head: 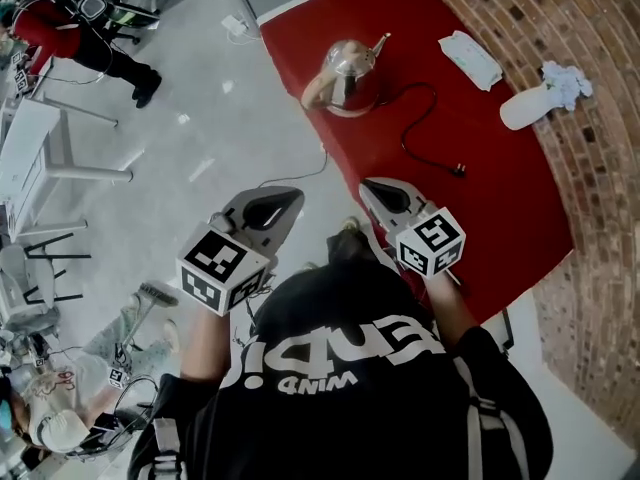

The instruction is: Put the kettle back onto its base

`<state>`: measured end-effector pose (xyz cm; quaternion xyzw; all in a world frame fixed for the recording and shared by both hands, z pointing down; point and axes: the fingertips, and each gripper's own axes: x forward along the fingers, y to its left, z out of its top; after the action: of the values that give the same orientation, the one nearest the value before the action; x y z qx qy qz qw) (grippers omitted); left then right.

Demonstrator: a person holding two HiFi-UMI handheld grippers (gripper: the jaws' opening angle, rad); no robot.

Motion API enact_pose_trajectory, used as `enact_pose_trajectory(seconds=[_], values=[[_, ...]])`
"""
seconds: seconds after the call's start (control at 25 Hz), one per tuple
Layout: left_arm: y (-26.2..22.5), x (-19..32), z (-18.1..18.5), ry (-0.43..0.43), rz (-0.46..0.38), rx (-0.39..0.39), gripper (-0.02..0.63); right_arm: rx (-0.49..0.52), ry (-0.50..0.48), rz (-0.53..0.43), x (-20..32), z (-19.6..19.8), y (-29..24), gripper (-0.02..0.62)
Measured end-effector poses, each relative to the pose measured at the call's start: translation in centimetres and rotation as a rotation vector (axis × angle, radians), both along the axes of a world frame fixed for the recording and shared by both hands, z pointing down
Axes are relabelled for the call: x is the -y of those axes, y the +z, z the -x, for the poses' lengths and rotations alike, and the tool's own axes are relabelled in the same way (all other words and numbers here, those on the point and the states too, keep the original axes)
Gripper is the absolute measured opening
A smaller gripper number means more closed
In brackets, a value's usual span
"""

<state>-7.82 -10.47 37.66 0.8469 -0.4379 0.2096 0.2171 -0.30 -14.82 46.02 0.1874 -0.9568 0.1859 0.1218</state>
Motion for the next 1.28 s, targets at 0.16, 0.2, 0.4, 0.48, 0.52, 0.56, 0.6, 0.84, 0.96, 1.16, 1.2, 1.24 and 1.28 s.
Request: enact_pose_trajectory(seconds=[0.16, 0.2, 0.4, 0.48, 0.52, 0.56, 0.6, 0.84, 0.96, 1.16, 1.2, 1.24, 1.28], values=[[1.0, -3.6, 1.2, -0.024, 0.017, -0.058, 0.008, -0.023, -0.019, -0.004, -3.0, 0.9, 0.0, 0.023], [1.3, -4.6, 1.4, -0.026, 0.021, -0.072, 0.006, -0.026, -0.022, -0.004, -3.9, 1.0, 0.1, 0.023], [2.5, -9.4, 2.3, -0.022, 0.032, -0.12, 0.007, -0.061, -0.036, -0.036, -8.2, 1.7, -0.1, 0.023], [2.9, -11.2, 2.5, -0.009, 0.033, -0.126, 0.008, -0.079, -0.039, -0.054, -9.9, 1.6, -0.6, 0.023], [3.2, -12.2, 2.4, 0.001, 0.035, -0.129, 0.008, -0.091, -0.042, -0.063, -10.9, 1.4, -0.9, 0.023], [3.6, -13.2, 2.2, 0.013, 0.039, -0.134, 0.008, -0.104, -0.046, -0.072, -11.9, 1.1, -1.2, 0.023], [4.0, -14.3, 2.0, 0.026, 0.043, -0.141, 0.008, -0.117, -0.053, -0.079, -12.9, 0.7, -1.5, 0.023], [4.7, -18.8, 1.7, 0.066, 0.043, -0.164, 0.007, -0.097, -0.057, -0.053, -17.7, -0.3, -3.4, 0.022], [4.2, -19.7, 1.2, 0.089, 0.03, -0.167, 0.008, -0.074, -0.046, -0.052, -18.7, -0.8, -5.0, 0.023], [4.1, -20.6, 0.6, 0.112, 0.027, -0.165, 0.008, -0.068, -0.067, -0.078, -20.2, -0.7, -6.3, 0.022], [4.0, -20.7, 0.5, 0.116, 0.025, -0.168, 0.008, -0.067, -0.071, -0.076, -20.5, -0.7, -6.4, 0.023], [4.0, -20.8, 0.4, 0.121, 0.024, -0.172, 0.007, -0.068, -0.076, -0.073, -20.8, -0.6, -6.5, 0.023], [3.9, -20.8, 0.3, 0.125, 0.025, -0.175, 0.008, -0.07, -0.081, -0.07, -21.0, -0.6, -6.6, 0.023]])
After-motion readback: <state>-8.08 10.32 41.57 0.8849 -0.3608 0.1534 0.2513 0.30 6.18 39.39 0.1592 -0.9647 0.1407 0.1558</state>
